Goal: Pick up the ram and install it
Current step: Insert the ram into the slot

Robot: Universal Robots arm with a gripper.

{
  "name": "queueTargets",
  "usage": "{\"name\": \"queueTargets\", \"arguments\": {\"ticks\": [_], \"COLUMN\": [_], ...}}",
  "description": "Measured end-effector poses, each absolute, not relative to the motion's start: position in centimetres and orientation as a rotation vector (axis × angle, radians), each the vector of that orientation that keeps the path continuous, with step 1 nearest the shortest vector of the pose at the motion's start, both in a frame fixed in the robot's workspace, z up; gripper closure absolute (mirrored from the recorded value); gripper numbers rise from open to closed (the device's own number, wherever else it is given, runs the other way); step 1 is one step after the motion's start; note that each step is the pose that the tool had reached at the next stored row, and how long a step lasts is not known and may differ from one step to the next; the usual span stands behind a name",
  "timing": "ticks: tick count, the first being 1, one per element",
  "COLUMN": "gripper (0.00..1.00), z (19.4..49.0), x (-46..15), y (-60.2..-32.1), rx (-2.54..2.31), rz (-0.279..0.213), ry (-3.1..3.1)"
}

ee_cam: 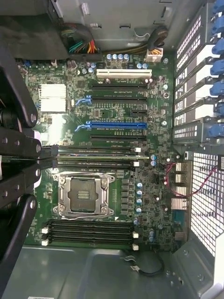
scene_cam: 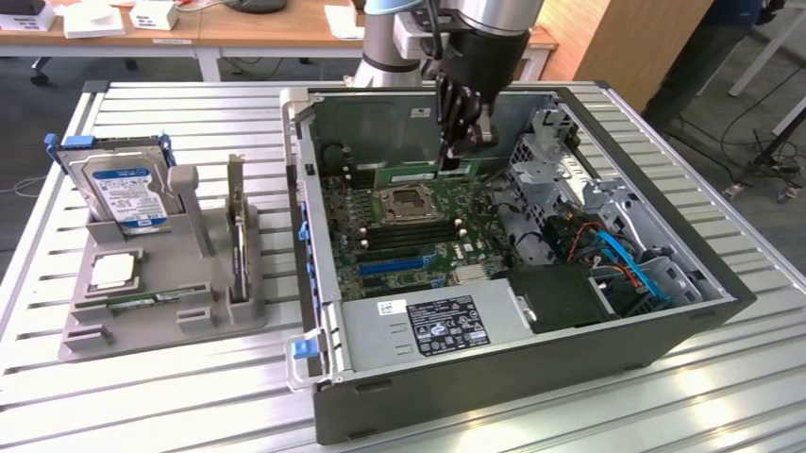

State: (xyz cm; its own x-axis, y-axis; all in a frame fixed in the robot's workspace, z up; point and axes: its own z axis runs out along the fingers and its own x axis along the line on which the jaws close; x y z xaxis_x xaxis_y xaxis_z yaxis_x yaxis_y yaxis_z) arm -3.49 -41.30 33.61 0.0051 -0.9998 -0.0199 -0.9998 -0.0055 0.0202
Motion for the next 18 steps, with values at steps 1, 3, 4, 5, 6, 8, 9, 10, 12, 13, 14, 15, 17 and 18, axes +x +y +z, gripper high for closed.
{"name": "queueTargets", "arguments": {"ticks": [1, 3, 4, 5, 6, 8, 9, 10, 12, 13, 14, 15, 17, 18], "gripper": [0.89, 0.89, 0.89, 0.89, 0.89, 0.89, 0.89, 0.89, 0.89, 0.89, 0.89, 0.89, 0.89, 0.89], "z": [33.5, 33.3, 33.2, 33.1, 33.0, 32.8, 32.7, 32.6, 32.4, 32.3, 32.2, 32.1, 31.9, 31.9], "x": [-3.5, -3.5, -3.5, -3.5, -3.5, -3.5, -3.5, -3.5, -3.5, -3.5, -3.5, -3.5, -3.5, -3.5], "y": [-41.3, -41.3, -41.3, -41.3, -41.3, -41.3, -41.3, -41.3, -41.3, -41.3, -41.3, -41.3, -41.3, -41.3], "rx": [2.227, 2.226, 2.225, 2.225, 2.224, 2.223, 2.222, 2.221, 2.220, 2.219, 2.218, 2.217, 2.215, 2.214], "rz": [-0.045, -0.045, -0.044, -0.044, -0.044, -0.044, -0.044, -0.044, -0.044, -0.044, -0.044, -0.044, -0.044, -0.044], "ry": [-2.215, -2.216, -2.217, -2.217, -2.218, -2.219, -2.220, -2.221, -2.222, -2.223, -2.224, -2.225, -2.227, -2.228]}}
